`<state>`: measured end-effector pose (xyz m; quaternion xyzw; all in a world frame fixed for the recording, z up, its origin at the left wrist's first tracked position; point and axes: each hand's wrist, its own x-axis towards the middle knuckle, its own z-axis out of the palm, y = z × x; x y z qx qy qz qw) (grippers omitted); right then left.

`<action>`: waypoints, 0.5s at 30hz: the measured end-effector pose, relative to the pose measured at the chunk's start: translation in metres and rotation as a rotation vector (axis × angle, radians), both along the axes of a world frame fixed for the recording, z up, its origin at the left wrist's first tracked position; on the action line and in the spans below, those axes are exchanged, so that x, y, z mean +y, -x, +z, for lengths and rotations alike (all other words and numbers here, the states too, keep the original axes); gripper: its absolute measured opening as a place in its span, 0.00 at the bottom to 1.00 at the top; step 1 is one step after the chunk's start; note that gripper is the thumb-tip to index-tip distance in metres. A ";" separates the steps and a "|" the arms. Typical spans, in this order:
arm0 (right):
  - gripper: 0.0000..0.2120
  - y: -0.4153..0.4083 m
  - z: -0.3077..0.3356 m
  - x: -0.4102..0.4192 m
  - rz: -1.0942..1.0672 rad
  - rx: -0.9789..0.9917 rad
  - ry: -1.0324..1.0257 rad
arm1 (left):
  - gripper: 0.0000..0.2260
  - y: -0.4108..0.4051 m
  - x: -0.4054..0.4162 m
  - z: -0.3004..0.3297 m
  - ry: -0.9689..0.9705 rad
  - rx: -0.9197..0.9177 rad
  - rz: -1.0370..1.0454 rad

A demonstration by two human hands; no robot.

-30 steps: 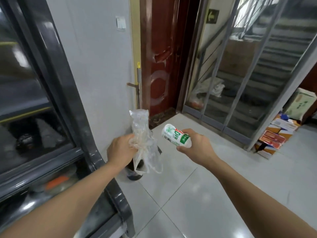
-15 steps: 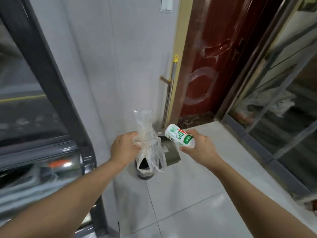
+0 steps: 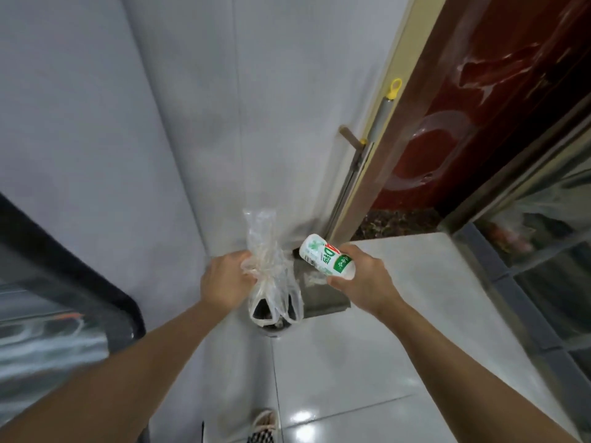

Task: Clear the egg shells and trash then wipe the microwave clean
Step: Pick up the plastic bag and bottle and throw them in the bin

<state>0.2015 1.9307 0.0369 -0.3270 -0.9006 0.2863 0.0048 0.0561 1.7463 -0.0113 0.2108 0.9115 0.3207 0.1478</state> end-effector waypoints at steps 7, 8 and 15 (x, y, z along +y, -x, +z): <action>0.27 0.057 -0.049 0.047 0.066 -0.072 0.085 | 0.07 0.030 0.035 -0.044 0.059 -0.116 0.052; 0.27 0.064 -0.057 0.055 0.083 -0.080 0.091 | 0.04 0.034 0.039 -0.051 0.062 -0.139 0.077; 0.27 0.111 -0.124 0.108 0.200 -0.129 0.165 | 0.07 0.042 0.083 -0.107 0.163 -0.189 0.225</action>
